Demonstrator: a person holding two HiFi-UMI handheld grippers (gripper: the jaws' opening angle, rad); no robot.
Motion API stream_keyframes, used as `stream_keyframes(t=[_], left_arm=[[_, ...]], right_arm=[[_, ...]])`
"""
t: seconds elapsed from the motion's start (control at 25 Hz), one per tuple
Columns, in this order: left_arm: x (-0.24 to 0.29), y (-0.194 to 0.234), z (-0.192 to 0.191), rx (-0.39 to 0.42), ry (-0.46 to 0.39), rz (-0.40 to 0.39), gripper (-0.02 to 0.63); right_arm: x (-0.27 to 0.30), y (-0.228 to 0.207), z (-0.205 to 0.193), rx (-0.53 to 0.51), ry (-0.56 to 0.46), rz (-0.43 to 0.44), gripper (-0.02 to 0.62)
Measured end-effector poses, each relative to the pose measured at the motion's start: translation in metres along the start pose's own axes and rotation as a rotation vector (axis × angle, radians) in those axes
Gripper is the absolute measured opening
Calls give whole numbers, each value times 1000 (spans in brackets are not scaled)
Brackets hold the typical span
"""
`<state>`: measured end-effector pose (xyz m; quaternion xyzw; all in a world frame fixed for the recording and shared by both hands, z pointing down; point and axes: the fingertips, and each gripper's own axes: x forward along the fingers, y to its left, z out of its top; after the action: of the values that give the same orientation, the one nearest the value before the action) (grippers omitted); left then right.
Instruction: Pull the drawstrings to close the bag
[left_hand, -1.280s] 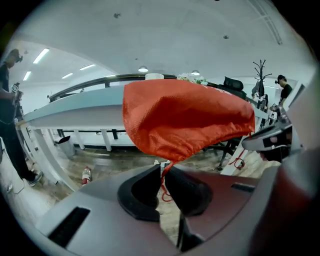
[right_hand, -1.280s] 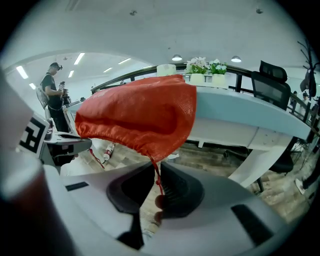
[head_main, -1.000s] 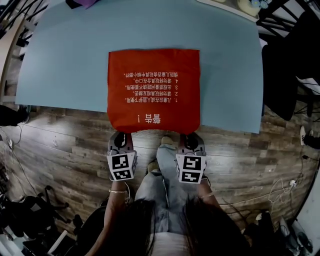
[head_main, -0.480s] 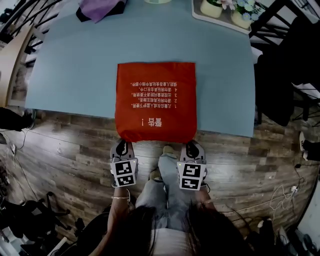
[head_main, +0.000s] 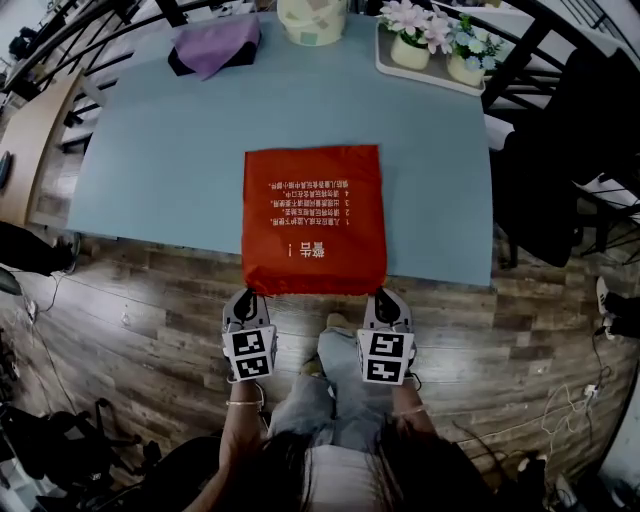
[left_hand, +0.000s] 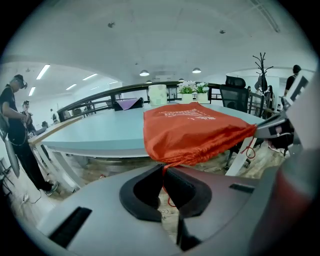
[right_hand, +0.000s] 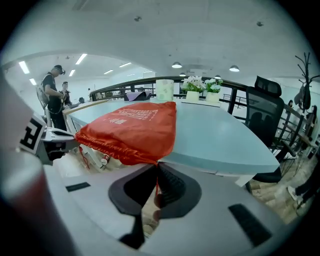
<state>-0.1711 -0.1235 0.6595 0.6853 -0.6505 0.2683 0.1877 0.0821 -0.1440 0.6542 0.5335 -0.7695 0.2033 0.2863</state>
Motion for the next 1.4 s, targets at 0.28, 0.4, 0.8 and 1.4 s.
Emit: stream_keyframes(t=[0.28,0.4,0.8,1.4], left_arm=[[-11,0,15,-12,-4,7,18],[-16,-1,18,-19,-1,8,18],[-25,2,32,-64,4,15,18],[-25,-10,60,-128,-6,-17,18]], right_arm=[[-10,-10,17,64,-2,43,28],[-13,-13,21,82,3,47,28],[-22,-24,36,70,-8,55,28],[-34,-58,63,66,-64,23,28]])
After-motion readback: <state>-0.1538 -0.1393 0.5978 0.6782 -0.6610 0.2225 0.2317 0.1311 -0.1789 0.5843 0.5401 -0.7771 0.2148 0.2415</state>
